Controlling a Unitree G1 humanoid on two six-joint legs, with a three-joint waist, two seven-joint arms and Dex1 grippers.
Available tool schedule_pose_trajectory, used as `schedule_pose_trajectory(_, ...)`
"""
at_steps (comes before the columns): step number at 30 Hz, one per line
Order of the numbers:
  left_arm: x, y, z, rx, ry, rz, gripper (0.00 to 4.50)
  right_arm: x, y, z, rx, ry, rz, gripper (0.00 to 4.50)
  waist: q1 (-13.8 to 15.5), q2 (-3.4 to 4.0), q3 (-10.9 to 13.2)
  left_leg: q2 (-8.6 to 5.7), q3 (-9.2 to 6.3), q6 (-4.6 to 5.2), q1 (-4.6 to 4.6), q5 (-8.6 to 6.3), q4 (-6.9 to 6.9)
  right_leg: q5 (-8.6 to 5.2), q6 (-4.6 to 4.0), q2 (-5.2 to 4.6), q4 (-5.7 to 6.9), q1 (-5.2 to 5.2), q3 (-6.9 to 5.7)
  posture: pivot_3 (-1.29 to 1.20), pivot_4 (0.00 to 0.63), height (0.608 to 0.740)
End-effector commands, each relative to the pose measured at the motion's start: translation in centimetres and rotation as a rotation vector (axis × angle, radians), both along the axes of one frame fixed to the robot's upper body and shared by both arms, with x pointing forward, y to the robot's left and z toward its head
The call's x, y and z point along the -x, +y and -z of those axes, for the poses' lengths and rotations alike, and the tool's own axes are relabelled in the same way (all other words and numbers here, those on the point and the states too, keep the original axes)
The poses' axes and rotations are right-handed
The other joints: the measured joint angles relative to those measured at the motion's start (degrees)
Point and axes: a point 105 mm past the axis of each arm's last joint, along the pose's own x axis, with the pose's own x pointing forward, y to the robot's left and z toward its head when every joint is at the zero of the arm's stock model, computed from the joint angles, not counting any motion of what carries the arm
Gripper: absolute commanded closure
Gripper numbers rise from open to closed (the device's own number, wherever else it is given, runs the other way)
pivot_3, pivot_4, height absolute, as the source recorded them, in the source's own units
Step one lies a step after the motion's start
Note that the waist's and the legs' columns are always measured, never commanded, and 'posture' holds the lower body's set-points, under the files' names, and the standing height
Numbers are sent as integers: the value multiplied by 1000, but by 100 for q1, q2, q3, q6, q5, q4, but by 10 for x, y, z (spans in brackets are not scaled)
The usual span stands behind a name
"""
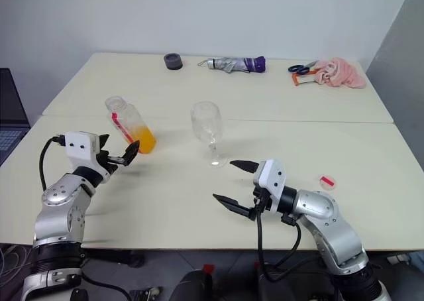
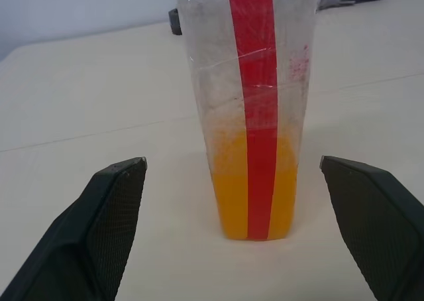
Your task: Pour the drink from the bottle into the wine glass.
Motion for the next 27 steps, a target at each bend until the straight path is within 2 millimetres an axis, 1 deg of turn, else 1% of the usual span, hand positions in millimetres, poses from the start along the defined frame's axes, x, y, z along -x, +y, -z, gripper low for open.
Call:
schedule_pose_trajectory(1,-4,3,-18,-18,-59,13,0,4,2,-7,-7,-50,-16,43,0,0,0,0,0,0,0,0,0,0,0,0,0,0,0,0,150,740)
schedule_pose_trajectory(11,-21,1,-23,-1,-54,65,0,4,4,-3,-7,-61,-21,43,5,0,0,-2,-2,0,-1,0,1,0,0,1,0,0,-4,0,150,740)
schedule_pose_trajectory(16,-31,3,-28,4,-64,65,0,4,4,-1,-6,-62,-19,43,6,-1,0,-4,-2,0,-2,0,1,0,0,2,1,0,-6,0,150,740)
schedule_pose_trajectory(20,-38,-1,-28,9,-58,90,0,4,3,1,-5,-62,-16,43,7,-1,0,-4,-3,0,-3,0,1,0,0,3,0,0,-8,0,150,740)
schedule_pose_trajectory(23,-42,-4,-26,15,-51,109,550,4,3,2,-4,-65,-15,0,6,-1,0,-5,-2,0,-3,0,1,1,0,3,1,0,-8,0,150,740)
schedule_pose_trajectory(27,-44,-7,-25,22,-49,127,1846,4,4,3,-2,-69,-15,0,3,-1,0,-5,-3,0,-3,0,1,1,-1,3,1,-1,-9,0,150,740)
